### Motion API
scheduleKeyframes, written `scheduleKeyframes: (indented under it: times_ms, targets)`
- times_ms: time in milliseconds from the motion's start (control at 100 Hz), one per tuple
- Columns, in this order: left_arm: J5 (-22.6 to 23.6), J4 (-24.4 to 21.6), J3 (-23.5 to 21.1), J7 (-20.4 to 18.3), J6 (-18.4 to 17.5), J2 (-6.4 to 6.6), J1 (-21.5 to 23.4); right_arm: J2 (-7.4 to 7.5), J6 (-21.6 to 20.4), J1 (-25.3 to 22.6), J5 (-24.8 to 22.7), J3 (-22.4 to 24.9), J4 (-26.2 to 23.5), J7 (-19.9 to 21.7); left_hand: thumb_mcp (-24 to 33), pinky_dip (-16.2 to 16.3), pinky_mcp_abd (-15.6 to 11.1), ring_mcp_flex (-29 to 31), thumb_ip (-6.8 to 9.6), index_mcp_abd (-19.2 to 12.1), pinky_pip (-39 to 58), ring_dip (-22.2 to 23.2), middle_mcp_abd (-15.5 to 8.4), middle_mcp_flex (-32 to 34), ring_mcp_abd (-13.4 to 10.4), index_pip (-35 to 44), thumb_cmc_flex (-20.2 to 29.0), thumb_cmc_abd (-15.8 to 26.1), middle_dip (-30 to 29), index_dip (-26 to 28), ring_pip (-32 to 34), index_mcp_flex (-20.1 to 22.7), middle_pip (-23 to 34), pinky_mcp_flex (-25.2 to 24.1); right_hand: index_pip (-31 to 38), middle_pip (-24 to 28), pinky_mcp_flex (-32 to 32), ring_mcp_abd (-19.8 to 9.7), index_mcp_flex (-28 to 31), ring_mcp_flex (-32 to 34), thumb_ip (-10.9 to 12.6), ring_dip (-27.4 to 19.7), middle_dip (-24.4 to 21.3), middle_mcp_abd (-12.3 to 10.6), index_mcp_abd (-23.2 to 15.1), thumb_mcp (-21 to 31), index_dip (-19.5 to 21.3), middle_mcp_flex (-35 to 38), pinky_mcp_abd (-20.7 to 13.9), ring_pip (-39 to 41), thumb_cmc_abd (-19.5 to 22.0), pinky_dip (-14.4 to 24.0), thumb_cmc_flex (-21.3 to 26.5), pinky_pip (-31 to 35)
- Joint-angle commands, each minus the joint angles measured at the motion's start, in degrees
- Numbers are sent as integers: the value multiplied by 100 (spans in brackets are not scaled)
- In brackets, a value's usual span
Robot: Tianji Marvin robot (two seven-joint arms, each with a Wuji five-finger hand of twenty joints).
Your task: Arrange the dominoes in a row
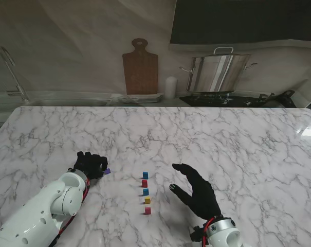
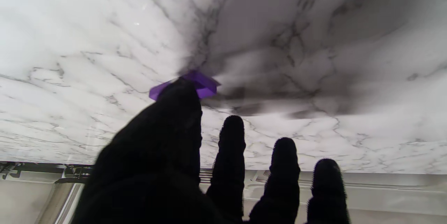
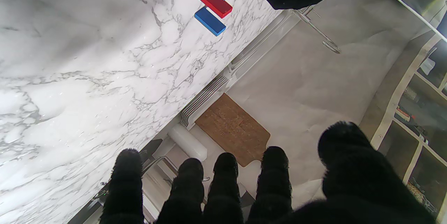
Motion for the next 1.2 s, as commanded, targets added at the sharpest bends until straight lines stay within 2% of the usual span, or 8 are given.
scheduleKeyframes:
  times_ms: [0,160,300,440,560,800,970,1190]
  targets:
    - [12,52,34,-32,-47,-12,33,-6,25,-32,7,10,-20,6,328,72,-13,-68,-70,-303,101,110,-46,-126,74,204,446,-268,64,-43,82,73,104,-69,15,66,-20,-143,-197,-57,165,-67,20,-70,-101,-87,77,-119,-195,-104,212,97,148,58]
    - [-36,4,-65,25,-134,-22,107,-4,21,-36,8,16,-22,13,396,30,-20,-88,-136,-287,136,114,-38,-164,67,347,460,-290,72,3,137,58,118,-64,16,65,-18,-144,-196,-59,164,-68,20,-70,-98,-90,77,-117,-195,-105,207,98,147,59]
    - [-86,-155,-223,78,-190,-41,239,-2,21,-35,3,12,-22,20,201,-32,-26,-171,-134,23,142,96,-14,-341,2,219,72,-172,83,-3,125,-377,106,-71,17,63,-18,-146,-194,-56,164,-67,19,-71,-102,-90,77,-120,-198,-104,210,99,148,59]
    - [-130,-189,-252,171,-218,-59,278,0,19,-35,-3,7,-22,26,646,-80,-61,-197,118,417,189,117,-16,-585,-21,-942,-767,226,116,-399,132,-759,113,-76,15,64,-20,-149,-199,-53,164,-67,20,-68,-102,-91,77,-121,-195,-103,213,98,145,58]
    - [-160,-130,-183,205,-220,-62,251,0,18,-39,-8,8,-24,23,635,-107,-45,-208,113,360,133,87,32,-577,13,-1615,-816,241,36,-1106,92,-315,21,-83,18,64,-18,-144,-194,-57,164,-68,20,-72,-103,-91,77,-119,-197,-105,213,98,146,60]
    - [-88,6,-9,233,-140,-51,193,-1,13,-43,-14,2,-22,11,659,-111,-36,-223,107,438,93,93,116,-631,22,-1931,-855,207,-113,-1578,81,68,-187,-85,18,65,-19,-151,-194,-54,165,-68,20,-84,-99,-90,76,-115,-200,-103,213,98,148,60]
    - [-46,44,43,225,-105,-43,184,-1,18,-37,-13,-6,-19,10,561,-88,-46,-248,-88,473,28,114,153,-735,4,-1184,-553,-14,-103,-948,104,20,-179,-90,20,64,-12,-148,-191,-54,164,-68,20,-72,-99,-91,77,-121,-198,-103,212,99,150,64]
    - [4,29,64,198,-64,-35,201,-2,22,-31,-12,-14,-13,8,514,-48,-60,-247,-116,521,50,121,173,-811,-13,-756,-228,-124,-90,-637,137,-83,-158,-83,21,63,-13,-152,-191,-52,164,-67,19,-60,-105,-95,77,-119,-201,-103,215,99,145,64]
